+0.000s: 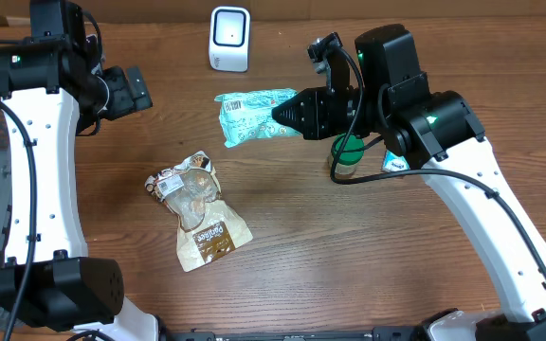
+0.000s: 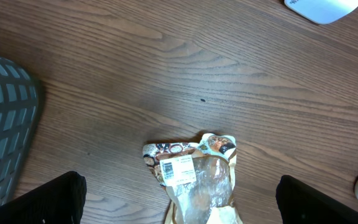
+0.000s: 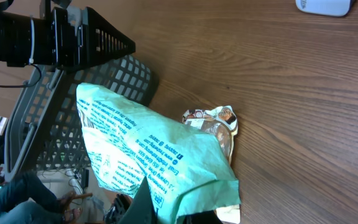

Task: Scan the item barcode
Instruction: 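Lift the green wipes pack up in front of the white scanner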

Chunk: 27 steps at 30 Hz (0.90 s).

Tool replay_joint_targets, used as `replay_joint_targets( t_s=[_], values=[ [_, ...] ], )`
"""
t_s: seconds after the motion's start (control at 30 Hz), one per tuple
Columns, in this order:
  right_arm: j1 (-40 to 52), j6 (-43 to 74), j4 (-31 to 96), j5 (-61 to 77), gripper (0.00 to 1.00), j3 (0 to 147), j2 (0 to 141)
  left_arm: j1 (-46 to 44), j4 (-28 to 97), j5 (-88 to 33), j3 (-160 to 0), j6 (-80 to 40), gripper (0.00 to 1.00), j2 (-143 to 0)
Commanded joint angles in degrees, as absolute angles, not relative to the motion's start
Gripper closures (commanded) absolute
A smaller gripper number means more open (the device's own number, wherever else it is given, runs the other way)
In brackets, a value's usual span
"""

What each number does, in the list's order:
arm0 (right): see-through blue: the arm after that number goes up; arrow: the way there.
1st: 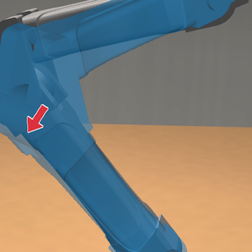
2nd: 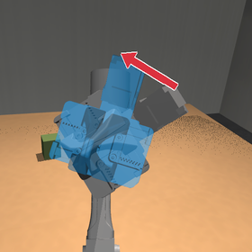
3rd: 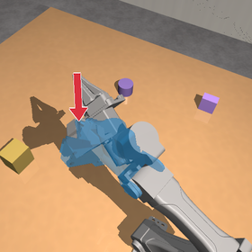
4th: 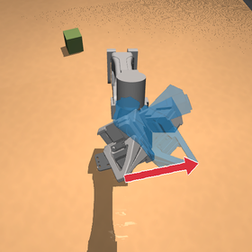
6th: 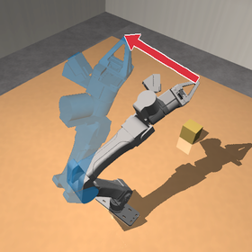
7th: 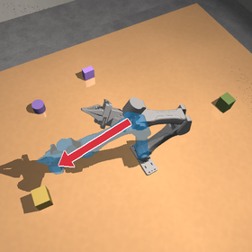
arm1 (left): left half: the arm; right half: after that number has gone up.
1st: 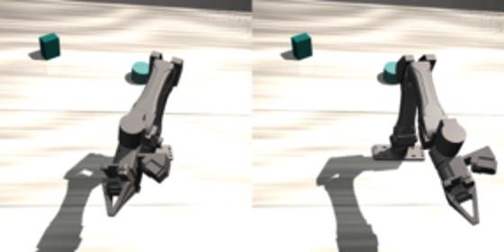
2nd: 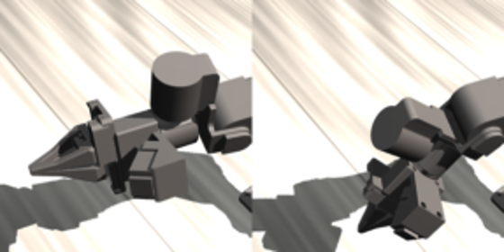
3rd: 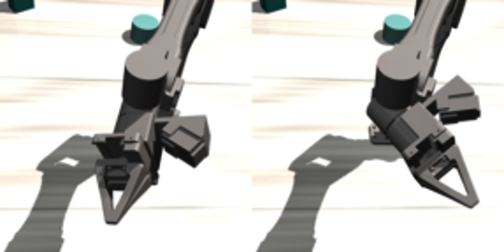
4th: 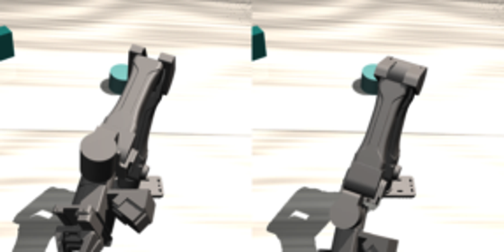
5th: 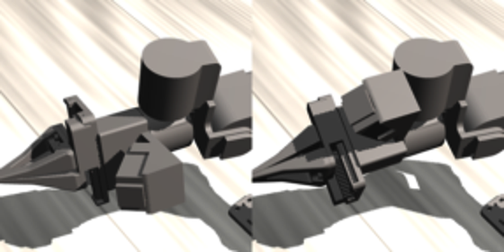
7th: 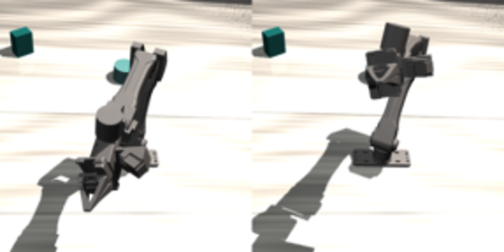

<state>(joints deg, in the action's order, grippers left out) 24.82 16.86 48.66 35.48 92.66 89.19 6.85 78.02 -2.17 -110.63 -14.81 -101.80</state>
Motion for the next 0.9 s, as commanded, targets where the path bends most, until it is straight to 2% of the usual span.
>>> replay_joint_targets(
  t_s=[0.0, 0.23, 0.43, 0.53, 0.8, 0.87],
  values=[
    [25.02, 19.05, 48.36, 34.74, 0.96, 93.12, 87.00, 6.57, 77.95, -2.42, -111.15, -14.79, 0.00, -101.14],
    [24.99, 20.62, 53.71, 29.12, 0.96, 100.51, 89.89, 6.57, 77.95, -2.39, -111.15, -14.79, 0.00, -101.14],
    [25.78, 16.56, 62.35, 22.15, 0.96, 120.16, 101.30, 6.57, 77.93, -2.42, -111.15, -14.79, 0.00, -101.14],
    [27.18, 14.85, 63.75, 13.80, 0.96, 129.10, 108.03, 6.57, 77.93, -2.42, -111.15, -14.79, 0.00, -101.14],
    [31.51, 3.18, 48.42, -18.31, 0.96, 132.07, 120.03, 6.57, 77.93, -2.42, -111.15, -14.79, 0.01, -101.14],
    [32.01, 0.14, 44.03, -22.57, 0.96, 132.07, 122.72, 6.57, 77.95, -2.42, -111.15, -14.79, 0.00, -101.14]
  ],
)
